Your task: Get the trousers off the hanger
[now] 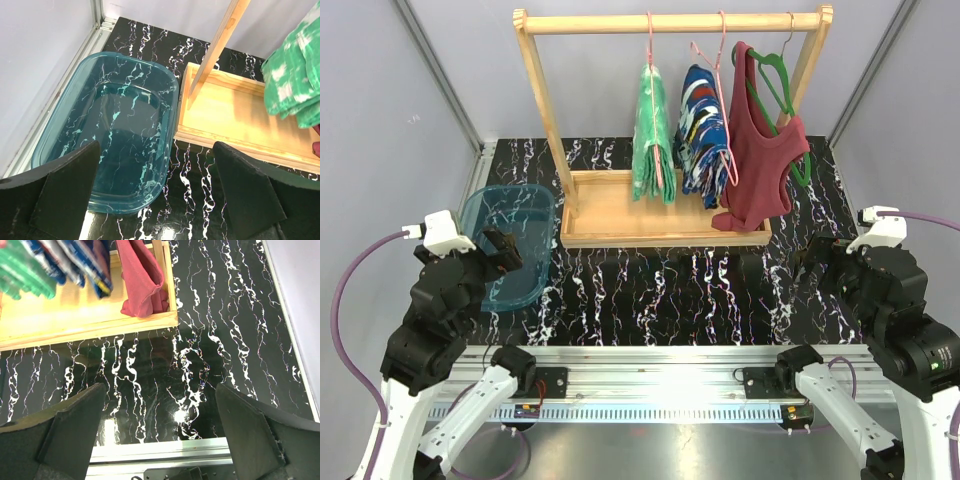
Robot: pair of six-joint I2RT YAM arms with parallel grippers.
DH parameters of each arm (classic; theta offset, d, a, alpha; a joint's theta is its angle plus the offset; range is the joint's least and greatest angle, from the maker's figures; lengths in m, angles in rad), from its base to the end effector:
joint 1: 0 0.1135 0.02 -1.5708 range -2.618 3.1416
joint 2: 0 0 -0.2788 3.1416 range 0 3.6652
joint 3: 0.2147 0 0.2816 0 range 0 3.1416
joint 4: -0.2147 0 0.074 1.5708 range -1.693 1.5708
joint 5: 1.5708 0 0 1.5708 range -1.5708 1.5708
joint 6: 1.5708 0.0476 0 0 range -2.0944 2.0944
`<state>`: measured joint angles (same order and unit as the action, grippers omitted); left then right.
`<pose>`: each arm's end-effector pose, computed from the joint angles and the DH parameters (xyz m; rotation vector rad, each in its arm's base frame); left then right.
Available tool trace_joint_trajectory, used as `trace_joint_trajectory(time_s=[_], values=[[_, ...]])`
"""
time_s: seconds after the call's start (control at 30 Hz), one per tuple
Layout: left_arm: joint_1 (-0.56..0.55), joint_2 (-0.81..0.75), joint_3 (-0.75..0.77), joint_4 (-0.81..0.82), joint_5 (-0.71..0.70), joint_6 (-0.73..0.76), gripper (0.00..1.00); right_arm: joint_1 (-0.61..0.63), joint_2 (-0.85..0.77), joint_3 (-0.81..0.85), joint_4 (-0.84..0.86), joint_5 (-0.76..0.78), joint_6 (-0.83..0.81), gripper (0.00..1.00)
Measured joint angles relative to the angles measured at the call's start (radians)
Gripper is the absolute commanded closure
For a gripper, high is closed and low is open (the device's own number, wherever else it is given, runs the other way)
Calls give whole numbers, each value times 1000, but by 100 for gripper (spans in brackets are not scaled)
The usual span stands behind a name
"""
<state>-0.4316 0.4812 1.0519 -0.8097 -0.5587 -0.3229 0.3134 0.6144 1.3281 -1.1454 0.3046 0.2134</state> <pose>0.0860 -0.0118 0.4146 -0.2952 1.7483 -0.0393 0.0704 0.0078 0.4497 0.0950 1.9793 0.0365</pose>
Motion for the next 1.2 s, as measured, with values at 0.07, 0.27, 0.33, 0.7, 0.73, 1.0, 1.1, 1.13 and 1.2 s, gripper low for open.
trace_joint_trajectory(time_s=[0.07,0.27,0.33,0.7,0.73,1.0,1.1,1.13,1.2], values=[[0,0,0,0,3,0,1,0,0,0,3,-1,0,1],[0,0,0,2,7,-3,1,0,22,40,50,-47,3,1],[0,3,0,3,14,-10,1,0,58,94,68,-86,9,1],[0,25,9,4,53,-26,1,0,524,566,125,-333,14,9],[0,26,9,4,57,-26,1,0,565,609,117,-346,11,11],[0,48,10,-2,80,-36,1,0,848,821,100,-369,-18,38],[0,63,13,-5,85,-36,1,0,920,863,100,-373,-34,42],[0,67,14,-5,85,-36,1,0,940,874,100,-373,-39,45],[0,77,15,-8,85,-36,1,0,979,890,102,-370,-49,48]])
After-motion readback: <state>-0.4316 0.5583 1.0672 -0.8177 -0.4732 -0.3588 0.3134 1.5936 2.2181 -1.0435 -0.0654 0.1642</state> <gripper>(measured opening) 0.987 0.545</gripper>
